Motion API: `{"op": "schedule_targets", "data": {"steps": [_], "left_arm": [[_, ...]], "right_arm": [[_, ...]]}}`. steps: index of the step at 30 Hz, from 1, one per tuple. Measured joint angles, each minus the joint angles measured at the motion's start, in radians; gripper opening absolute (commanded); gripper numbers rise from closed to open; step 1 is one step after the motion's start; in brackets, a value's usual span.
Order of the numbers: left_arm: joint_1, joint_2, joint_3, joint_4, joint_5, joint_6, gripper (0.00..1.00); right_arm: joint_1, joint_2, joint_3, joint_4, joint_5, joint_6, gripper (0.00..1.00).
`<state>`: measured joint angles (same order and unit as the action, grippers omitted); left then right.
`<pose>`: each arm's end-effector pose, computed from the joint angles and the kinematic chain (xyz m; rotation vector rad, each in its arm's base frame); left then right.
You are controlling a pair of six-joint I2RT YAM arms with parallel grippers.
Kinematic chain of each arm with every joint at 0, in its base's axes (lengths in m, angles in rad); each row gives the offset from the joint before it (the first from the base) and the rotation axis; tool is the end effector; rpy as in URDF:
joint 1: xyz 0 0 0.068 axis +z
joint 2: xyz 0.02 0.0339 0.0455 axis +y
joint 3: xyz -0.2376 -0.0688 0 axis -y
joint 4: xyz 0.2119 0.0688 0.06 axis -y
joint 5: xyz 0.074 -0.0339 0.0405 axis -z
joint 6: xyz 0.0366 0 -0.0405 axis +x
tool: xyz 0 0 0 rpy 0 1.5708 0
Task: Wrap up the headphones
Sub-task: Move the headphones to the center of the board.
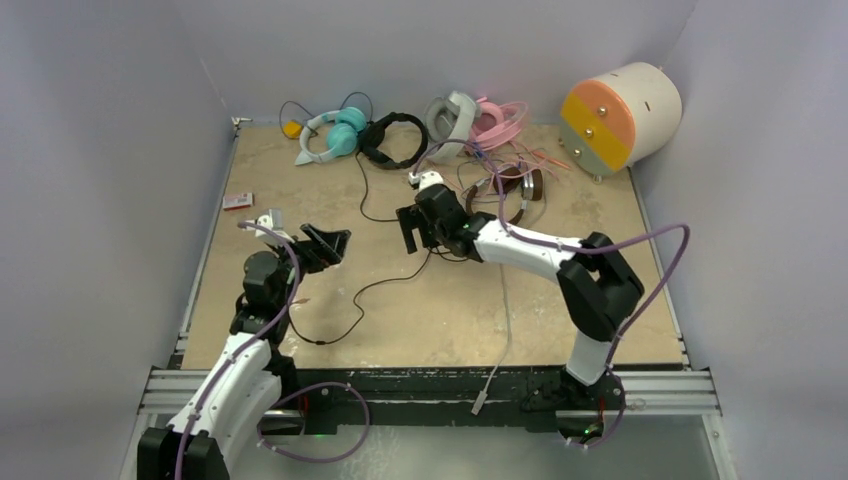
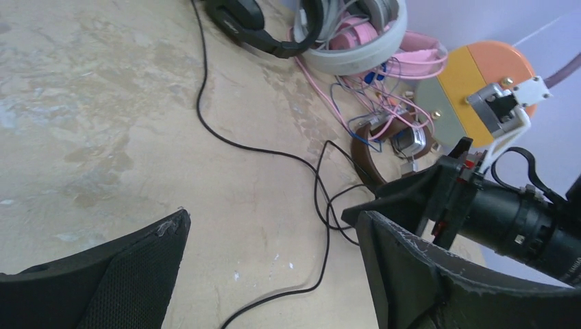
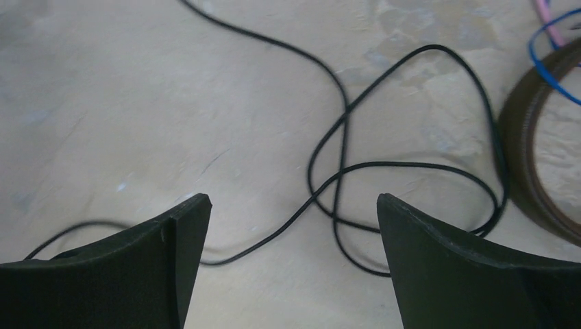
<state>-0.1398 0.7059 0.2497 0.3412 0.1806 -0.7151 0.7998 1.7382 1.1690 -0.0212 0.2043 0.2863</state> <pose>0.1626 -0.0295 0.2155 -0.3593 1.7099 -0.7869 0.2574 0.2542 0.2230 -0.4367 2.1315 0.4084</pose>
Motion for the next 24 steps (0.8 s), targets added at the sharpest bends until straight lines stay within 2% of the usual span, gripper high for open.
{"op": "schedule_targets", "data": {"steps": [6,9,15,18,21,23,24], "left_arm": [[0.000,-0.010,-0.002,-0.052,-0.088,-0.029,0.91],[0.000,0.004,-0.002,-0.066,-0.114,-0.041,0.91],[0.000,0.022,-0.002,-0.082,-0.134,-0.053,0.90],[0.000,0.022,-0.002,-0.082,-0.137,-0.053,0.90],[0.000,0.022,-0.002,-0.082,-0.137,-0.053,0.90],[0.000,0.022,-0.002,-0.082,-0.137,-0.053,0.90],[0.000,0.022,-0.002,-0.082,-0.137,-0.052,0.90]], "right_arm": [[-0.018,0.188,0.186,-0.158,0.149,0.032,0.92],[-0.038,0.272,0.245,-0.199,0.137,0.043,0.88],[-0.119,0.354,0.346,-0.252,0.036,0.073,0.71],[-0.142,0.384,0.376,-0.264,0.032,0.078,0.46],[-0.138,0.386,0.365,-0.265,0.039,0.082,0.27],[-0.124,0.362,0.328,-0.253,0.052,0.080,0.05],[-0.110,0.339,0.295,-0.251,0.071,0.080,0.00]]}}
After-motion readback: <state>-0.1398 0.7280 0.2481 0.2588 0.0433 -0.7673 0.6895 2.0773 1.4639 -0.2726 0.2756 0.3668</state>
